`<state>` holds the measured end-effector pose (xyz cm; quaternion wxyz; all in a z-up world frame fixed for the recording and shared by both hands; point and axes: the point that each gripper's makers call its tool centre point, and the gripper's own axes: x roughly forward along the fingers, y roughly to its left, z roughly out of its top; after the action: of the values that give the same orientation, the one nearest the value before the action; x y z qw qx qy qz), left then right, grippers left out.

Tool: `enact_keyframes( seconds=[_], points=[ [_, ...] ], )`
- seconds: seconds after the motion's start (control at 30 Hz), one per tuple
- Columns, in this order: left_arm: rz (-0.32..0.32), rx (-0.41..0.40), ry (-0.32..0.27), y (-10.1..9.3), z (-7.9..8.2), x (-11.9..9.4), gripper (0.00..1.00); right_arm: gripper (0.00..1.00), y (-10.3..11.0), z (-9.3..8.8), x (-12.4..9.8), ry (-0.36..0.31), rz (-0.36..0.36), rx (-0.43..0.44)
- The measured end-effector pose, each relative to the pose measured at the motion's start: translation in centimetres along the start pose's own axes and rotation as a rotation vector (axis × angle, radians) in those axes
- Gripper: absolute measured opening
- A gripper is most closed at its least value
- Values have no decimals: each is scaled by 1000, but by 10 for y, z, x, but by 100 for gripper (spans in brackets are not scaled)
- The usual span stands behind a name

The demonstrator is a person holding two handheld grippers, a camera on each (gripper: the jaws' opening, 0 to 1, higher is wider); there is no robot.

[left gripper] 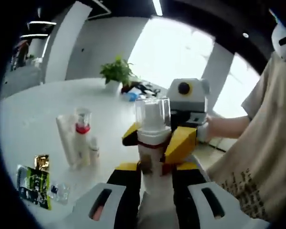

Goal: Arrange the skincare products in the storage area until every visible bottle or jar stands upright without overlapping.

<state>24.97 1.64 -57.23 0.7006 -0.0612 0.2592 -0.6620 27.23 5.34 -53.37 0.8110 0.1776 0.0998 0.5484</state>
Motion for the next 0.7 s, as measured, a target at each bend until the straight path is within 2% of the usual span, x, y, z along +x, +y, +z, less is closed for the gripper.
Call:
enact_keyframes(
  seconds=[0.07, 0.17, 0.53, 0.7],
  points=[
    [-47, 3, -15, -7, 6, -1, 22, 22, 8, 7, -1, -4, 46, -2],
    [-62, 14, -10, -12, 9, -1, 22, 21, 13, 10, 0, 10, 75, -3],
    [-104, 32, 47, -24, 4, -1, 20, 22, 31, 3, 3, 107, 212, -55],
    [-163, 46, 75, -33, 1, -1, 19, 22, 39, 2, 0, 137, 286, -44]
  ],
)
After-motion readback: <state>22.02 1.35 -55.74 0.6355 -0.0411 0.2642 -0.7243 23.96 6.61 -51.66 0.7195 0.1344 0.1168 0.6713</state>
